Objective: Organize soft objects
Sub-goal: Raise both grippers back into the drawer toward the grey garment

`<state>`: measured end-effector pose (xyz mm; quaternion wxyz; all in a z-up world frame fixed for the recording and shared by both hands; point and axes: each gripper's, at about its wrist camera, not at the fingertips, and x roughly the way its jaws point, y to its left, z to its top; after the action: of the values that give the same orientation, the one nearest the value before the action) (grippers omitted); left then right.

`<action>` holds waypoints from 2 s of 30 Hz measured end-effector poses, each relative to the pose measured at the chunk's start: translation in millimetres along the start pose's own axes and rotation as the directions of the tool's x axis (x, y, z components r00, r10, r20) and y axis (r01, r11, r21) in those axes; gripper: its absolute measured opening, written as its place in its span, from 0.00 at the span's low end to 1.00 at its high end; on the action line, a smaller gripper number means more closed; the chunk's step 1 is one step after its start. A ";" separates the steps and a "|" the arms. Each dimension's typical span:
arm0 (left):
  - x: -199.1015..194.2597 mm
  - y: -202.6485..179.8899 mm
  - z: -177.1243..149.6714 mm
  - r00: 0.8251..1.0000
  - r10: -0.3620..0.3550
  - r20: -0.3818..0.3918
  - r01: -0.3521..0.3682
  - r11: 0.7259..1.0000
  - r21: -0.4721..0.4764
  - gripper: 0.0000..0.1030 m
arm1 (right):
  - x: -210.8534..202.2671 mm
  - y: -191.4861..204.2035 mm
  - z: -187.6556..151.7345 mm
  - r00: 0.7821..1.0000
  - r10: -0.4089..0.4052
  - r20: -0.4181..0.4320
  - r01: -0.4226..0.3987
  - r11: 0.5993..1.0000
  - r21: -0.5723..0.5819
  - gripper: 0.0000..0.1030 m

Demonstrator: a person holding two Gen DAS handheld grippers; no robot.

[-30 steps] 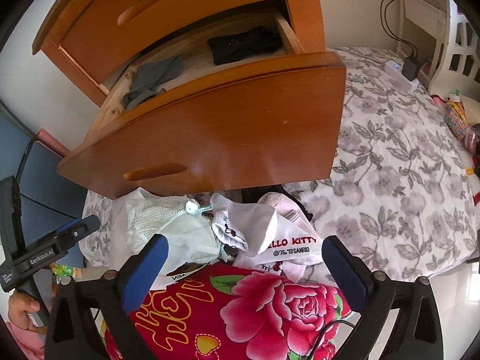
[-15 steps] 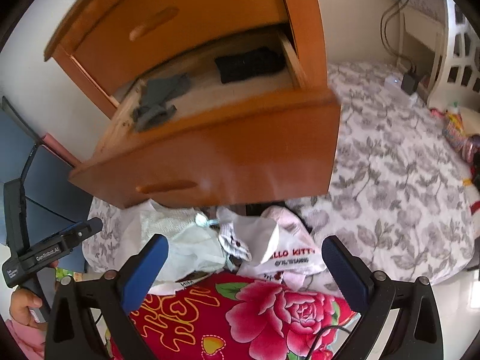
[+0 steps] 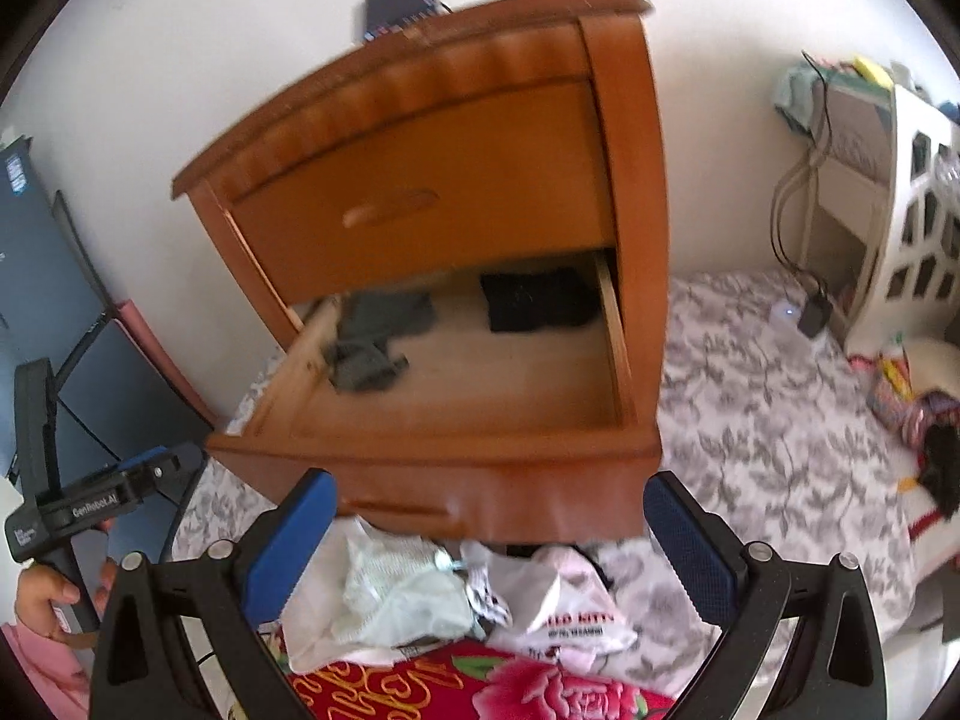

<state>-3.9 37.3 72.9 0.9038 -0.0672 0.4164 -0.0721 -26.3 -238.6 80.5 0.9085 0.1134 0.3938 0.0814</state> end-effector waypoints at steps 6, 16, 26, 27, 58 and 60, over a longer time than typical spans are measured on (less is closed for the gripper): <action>0.3 2.4 17.5 1.000 0.010 0.010 -0.010 1.000 0.011 0.89 | 15.5 16.4 18.6 1.000 0.023 -0.014 -0.024 0.998 -0.057 1.00; 35.4 -0.8 41.4 0.998 0.026 -0.063 -0.024 0.999 0.030 0.89 | 60.4 21.3 40.7 0.994 -0.006 -0.112 -0.005 0.995 -0.096 1.00; 86.7 -2.7 71.5 0.988 0.029 -0.150 -0.029 1.000 0.007 0.89 | 108.0 10.3 60.7 0.974 -0.041 -0.224 0.011 0.991 -0.133 1.00; 92.2 -1.9 73.2 0.986 0.033 -0.161 -0.033 0.999 -0.002 0.89 | 112.8 8.1 62.2 0.971 -0.040 -0.234 0.010 0.992 -0.128 1.00; 185.2 -23.8 102.1 0.937 0.078 -0.340 -0.050 0.995 0.091 0.80 | 188.3 -4.8 98.3 0.927 -0.135 -0.351 0.072 0.980 -0.185 1.00; 193.1 -25.2 101.8 0.929 0.087 -0.360 -0.055 0.994 0.099 0.74 | 189.6 -4.7 97.4 0.926 -0.130 -0.356 0.066 0.981 -0.185 1.00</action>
<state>195.9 -17.2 -0.4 0.8152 0.0020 0.5750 -0.0686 173.8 -212.0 11.8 0.8285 -0.0012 0.5529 0.0885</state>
